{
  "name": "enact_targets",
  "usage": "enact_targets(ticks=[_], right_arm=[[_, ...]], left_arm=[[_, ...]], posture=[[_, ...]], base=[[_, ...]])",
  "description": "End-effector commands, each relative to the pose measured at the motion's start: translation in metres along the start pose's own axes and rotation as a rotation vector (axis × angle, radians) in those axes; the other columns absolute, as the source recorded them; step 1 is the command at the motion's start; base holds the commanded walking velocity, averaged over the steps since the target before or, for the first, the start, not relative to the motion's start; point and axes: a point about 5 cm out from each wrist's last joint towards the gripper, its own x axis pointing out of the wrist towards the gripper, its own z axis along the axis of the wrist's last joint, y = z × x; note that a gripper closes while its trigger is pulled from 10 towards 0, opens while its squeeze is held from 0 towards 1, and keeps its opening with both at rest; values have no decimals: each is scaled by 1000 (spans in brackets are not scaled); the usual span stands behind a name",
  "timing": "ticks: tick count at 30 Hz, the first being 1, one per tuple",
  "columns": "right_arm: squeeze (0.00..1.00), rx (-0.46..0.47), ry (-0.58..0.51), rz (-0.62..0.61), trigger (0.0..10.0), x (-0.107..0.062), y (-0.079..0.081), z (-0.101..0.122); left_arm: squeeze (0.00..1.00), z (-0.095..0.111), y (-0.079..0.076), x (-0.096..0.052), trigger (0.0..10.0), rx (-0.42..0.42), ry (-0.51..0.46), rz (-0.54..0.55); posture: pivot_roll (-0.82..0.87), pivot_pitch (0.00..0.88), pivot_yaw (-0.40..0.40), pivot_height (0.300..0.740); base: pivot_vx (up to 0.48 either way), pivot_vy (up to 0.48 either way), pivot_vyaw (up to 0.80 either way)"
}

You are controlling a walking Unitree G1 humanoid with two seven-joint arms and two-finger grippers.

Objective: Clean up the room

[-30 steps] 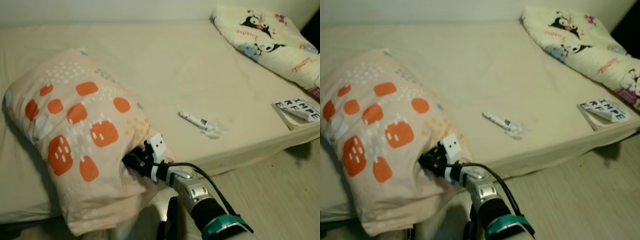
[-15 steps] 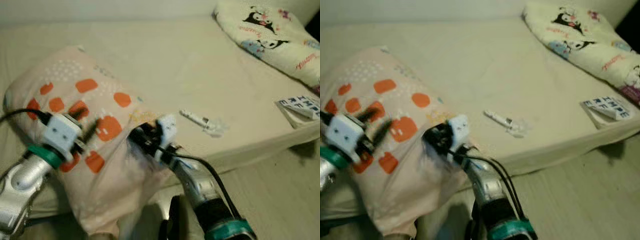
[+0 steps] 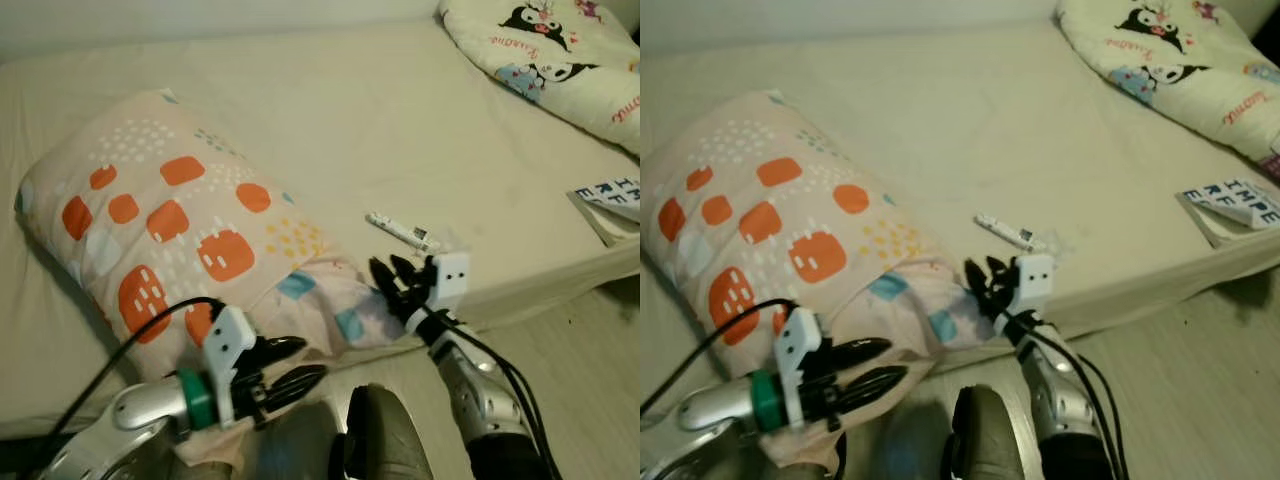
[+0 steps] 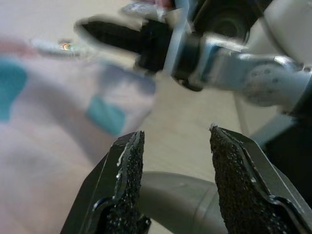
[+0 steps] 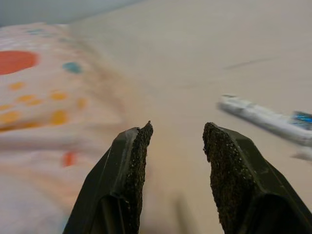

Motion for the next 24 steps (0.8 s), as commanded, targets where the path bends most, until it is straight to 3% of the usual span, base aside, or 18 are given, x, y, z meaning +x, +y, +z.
enact_targets(ticks=[1,3,5,6,10,11,12,13,14,17,18,20,23,24], right_arm=[[0,-20,13,-84,10000,-5,-14,0],[0,-24,11,-89,10000,-5,-15,1],[0,-35,9,-133,10000,-6,-22,4],[0,-35,9,-133,10000,-6,-22,4],[0,-58,-3,-180,10000,-4,-30,8],[0,-58,-3,-180,10000,-4,-30,8],[0,-57,-6,-173,10000,-1,-27,8],[0,-56,-7,-168,10000,0,-25,8],[0,-56,-7,-168,10000,0,-25,8],[0,-50,-8,-161,10000,1,-21,6],[0,-50,-8,-161,10000,1,-21,6],[0,-46,-4,-156,10000,1,-18,4],[0,-45,-3,-154,10000,2,-17,4],[0,-44,-3,-149,10000,2,-16,3]], left_arm=[[0,-47,19,7,10000,-158,192,218],[0,-50,21,7,10000,-182,198,242],[0,-60,30,8,10000,-292,222,331],[0,-60,30,8,10000,-292,222,331],[0,-86,42,7,10000,-568,260,508],[0,-86,42,7,10000,-568,260,508],[0,-102,52,-3,10000,-627,319,674],[0,-108,60,-11,10000,-623,340,786],[0,-108,60,-11,10000,-623,340,786],[0,-115,84,-35,10000,-581,359,1080],[0,-115,84,-35,10000,-581,359,1080],[0,-110,102,-59,10000,-476,358,1262],[0,-104,110,-70,10000,-406,357,1330],[0,-94,120,-83,10000,-278,349,1395]], posture=[[58,216,-25,615],[58,216,-25,615],[61,217,-31,615],[61,217,-31,615],[64,215,-35,615],[64,215,-35,615],[64,215,-35,615],[64,215,-35,615],[64,215,-35,615],[64,213,-37,615],[64,213,-37,615],[68,210,-38,615],[68,210,-38,615],[73,207,-39,615]], base=[[0,0,0],[0,0,0],[0,0,0],[0,0,0],[0,0,0],[0,0,0],[0,0,0],[0,0,0],[0,0,0],[0,0,0],[0,0,0],[0,0,0],[0,0,0],[0,0,0]])
